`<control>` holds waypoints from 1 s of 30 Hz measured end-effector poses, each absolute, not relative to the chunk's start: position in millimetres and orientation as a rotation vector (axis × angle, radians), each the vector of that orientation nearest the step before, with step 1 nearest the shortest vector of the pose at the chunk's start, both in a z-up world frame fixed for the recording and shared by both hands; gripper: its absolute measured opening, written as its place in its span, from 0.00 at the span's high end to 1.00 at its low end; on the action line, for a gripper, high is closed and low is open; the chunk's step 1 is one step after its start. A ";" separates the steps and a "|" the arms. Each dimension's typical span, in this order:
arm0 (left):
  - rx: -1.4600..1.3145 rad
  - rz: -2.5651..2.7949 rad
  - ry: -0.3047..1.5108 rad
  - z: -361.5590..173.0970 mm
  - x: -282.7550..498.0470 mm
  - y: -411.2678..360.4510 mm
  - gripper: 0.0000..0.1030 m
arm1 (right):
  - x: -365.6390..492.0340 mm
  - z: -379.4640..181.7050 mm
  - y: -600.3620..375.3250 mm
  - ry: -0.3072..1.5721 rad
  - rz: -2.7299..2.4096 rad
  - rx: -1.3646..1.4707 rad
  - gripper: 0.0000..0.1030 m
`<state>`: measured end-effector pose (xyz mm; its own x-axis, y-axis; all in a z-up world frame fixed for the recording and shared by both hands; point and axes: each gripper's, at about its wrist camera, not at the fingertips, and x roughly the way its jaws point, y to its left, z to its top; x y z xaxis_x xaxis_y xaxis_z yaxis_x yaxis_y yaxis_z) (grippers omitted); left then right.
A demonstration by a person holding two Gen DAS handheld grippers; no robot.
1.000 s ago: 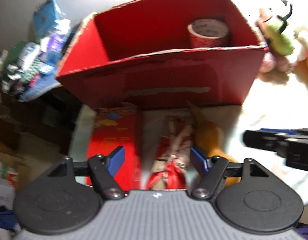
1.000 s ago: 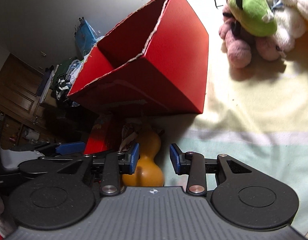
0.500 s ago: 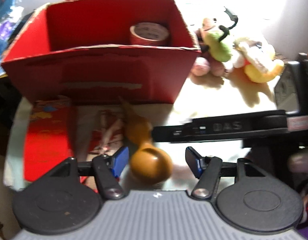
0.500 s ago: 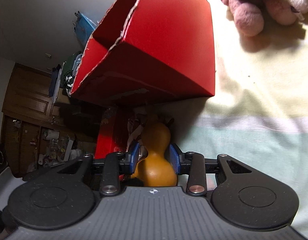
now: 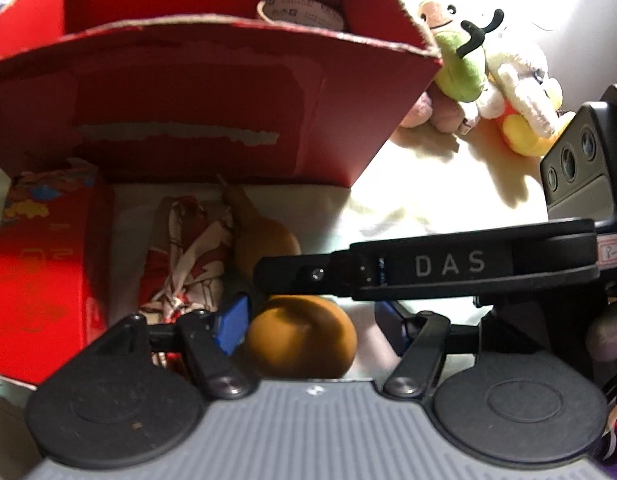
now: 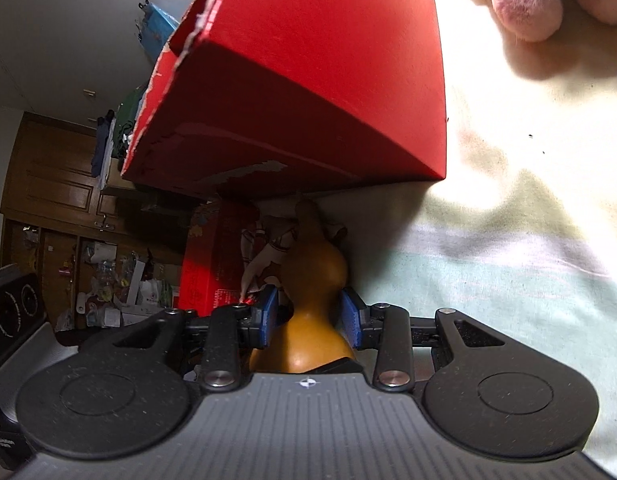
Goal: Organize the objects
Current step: 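Reach down and grasp the orange gourd with the right tool, then lift the gourd with the right tool and carry it over the red box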
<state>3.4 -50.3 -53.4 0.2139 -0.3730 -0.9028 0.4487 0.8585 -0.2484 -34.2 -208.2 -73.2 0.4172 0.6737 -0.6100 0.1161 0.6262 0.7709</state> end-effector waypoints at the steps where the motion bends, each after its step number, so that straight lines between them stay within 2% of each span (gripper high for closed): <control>1: 0.074 -0.574 1.235 -55.6 4.7 -51.0 0.33 | -34.0 -74.4 -208.9 1.113 0.406 0.854 0.63; 14: 0.067 -0.652 1.245 -59.3 8.2 -56.9 0.38 | -45.2 -66.2 -234.7 1.100 0.384 0.862 0.67; 30: 0.212 -0.862 1.140 -28.4 -36.3 -122.8 0.38 | -110.5 -43.6 -318.1 0.985 0.262 0.902 0.67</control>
